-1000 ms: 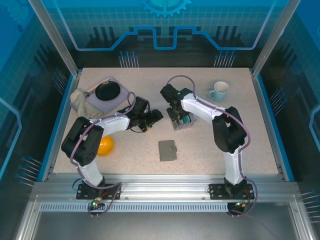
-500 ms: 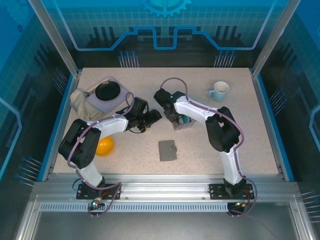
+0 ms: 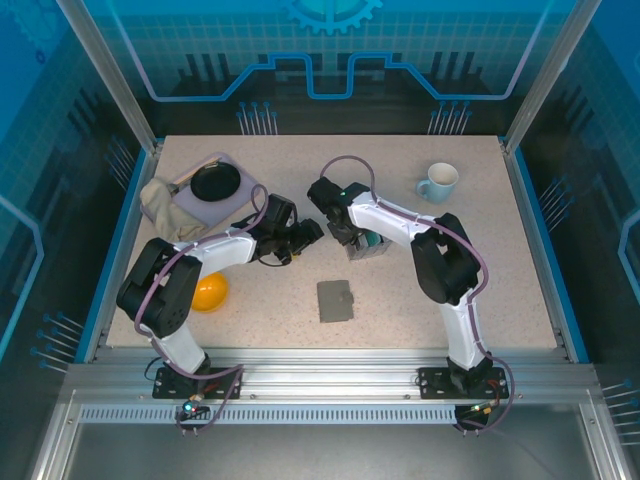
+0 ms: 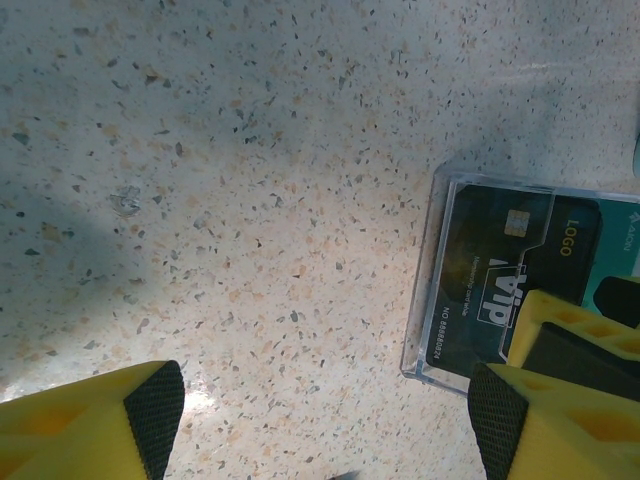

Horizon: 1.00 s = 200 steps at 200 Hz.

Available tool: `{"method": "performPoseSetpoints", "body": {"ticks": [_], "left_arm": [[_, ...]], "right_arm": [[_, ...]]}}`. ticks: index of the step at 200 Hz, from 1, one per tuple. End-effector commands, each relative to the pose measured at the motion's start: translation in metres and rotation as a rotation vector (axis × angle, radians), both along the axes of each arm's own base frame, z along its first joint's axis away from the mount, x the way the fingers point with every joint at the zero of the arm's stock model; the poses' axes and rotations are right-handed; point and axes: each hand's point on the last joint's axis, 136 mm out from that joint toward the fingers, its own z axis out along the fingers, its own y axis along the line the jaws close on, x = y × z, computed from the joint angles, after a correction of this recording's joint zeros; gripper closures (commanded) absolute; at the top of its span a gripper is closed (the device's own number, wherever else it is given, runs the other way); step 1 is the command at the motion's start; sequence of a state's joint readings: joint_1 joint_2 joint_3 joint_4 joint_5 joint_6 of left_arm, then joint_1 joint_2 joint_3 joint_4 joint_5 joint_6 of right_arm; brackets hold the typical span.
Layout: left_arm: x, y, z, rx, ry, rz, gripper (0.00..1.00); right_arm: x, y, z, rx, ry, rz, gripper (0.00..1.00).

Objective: Put the credit cards into the card holder

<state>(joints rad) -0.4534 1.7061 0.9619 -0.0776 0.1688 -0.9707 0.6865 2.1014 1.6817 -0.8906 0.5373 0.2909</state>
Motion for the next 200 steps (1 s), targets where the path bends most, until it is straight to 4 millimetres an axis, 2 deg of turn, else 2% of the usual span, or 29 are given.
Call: {"method": "performPoseSetpoints", "body": {"ticks": [1, 34, 111, 145, 200], "left_arm": [[-0.003, 0.007, 0.005, 0.001, 0.011, 0.028, 0.22], [-0.005, 0.007, 0.003, 0.001, 0.017, 0.027, 0.22], [-0.004, 0.007, 0.004, -0.003, 0.016, 0.028, 0.22], [-0.005, 0.007, 0.004, -0.003, 0.017, 0.027, 0.22], [-0.005, 0.007, 0.003, -0.003, 0.019, 0.026, 0.22]], "right_arm": [[0.002, 0.000, -0.006, 0.006, 0.025, -0.016, 0.54], [0.007, -0.010, -0.008, -0.047, 0.004, -0.032, 0.54], [0.013, -0.022, 0.020, -0.080, -0.072, -0.036, 0.60], [0.013, -0.025, 0.023, -0.090, -0.077, -0.039, 0.62], [0.011, -0.026, 0.020, -0.091, -0.069, -0.036, 0.73]]}}
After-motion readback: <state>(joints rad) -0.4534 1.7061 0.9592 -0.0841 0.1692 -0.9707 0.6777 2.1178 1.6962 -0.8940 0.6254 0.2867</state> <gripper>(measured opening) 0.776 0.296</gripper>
